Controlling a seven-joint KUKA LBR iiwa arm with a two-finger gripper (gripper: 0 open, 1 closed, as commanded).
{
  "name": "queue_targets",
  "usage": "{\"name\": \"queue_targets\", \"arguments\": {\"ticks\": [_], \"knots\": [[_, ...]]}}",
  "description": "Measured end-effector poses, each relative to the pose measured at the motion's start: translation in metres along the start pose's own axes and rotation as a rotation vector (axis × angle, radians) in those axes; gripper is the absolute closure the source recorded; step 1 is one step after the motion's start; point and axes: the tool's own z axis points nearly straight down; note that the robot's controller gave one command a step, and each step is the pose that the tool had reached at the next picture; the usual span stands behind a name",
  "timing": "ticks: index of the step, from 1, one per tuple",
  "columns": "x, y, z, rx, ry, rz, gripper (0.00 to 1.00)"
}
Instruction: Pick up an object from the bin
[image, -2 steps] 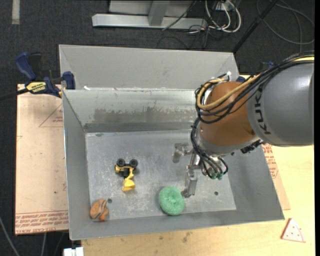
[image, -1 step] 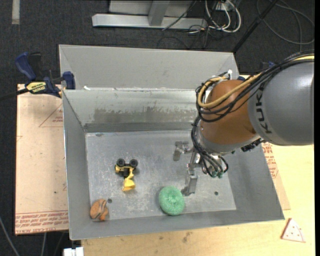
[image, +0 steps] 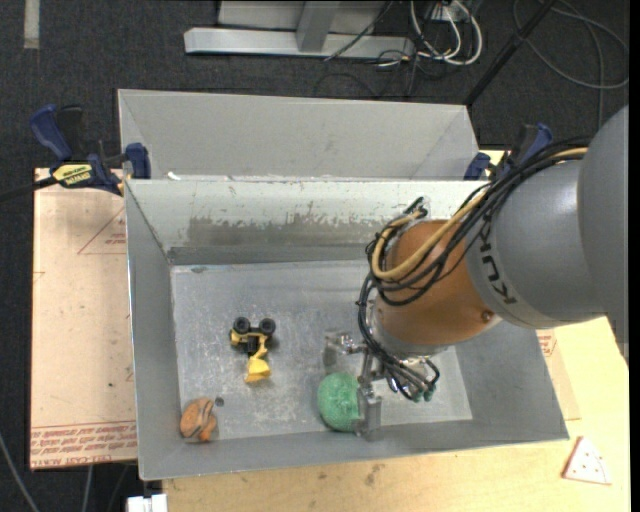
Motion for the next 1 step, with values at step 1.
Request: {"name": "queue_targets", "arguments": {"ticks": [1], "knots": [[0.01,0.0081,-0.0155,-0.001,0.001,-0.091,0.0]]}}
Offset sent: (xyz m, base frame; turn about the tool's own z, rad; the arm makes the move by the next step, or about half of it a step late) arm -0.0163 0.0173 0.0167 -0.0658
